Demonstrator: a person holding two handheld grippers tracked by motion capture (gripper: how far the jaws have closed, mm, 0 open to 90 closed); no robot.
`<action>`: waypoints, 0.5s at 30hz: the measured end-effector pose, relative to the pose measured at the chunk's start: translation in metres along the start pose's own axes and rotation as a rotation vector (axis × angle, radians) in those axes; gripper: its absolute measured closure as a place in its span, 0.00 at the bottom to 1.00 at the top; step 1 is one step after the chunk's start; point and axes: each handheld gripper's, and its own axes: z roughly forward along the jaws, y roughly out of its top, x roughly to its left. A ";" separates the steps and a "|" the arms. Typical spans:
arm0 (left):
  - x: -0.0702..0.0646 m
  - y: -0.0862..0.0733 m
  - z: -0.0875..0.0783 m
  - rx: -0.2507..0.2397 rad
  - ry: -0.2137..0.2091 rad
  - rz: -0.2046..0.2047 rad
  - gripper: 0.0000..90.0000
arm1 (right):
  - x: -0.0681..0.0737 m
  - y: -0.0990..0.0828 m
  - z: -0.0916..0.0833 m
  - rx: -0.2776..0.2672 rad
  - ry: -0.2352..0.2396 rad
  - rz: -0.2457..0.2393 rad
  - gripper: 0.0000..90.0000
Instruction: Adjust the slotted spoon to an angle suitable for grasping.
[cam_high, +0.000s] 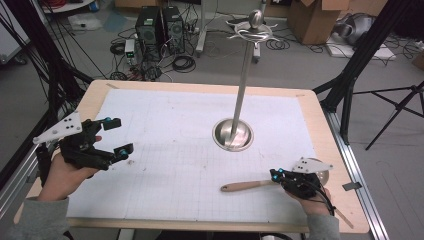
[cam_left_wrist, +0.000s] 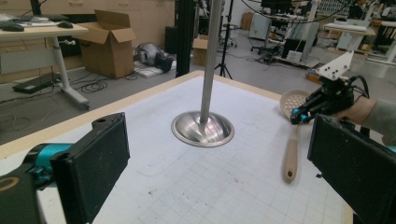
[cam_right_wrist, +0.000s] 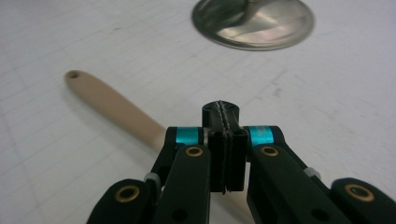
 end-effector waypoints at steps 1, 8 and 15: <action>0.000 0.000 0.000 -0.004 -0.001 -0.002 0.07 | 0.003 0.000 0.002 0.010 0.010 -0.010 1.00; 0.000 0.001 0.000 -0.003 -0.002 -0.001 0.07 | 0.024 0.001 0.011 0.042 0.073 -0.064 1.00; -0.001 0.001 0.001 -0.001 -0.005 0.000 0.07 | 0.031 0.001 0.020 0.059 0.116 -0.085 1.00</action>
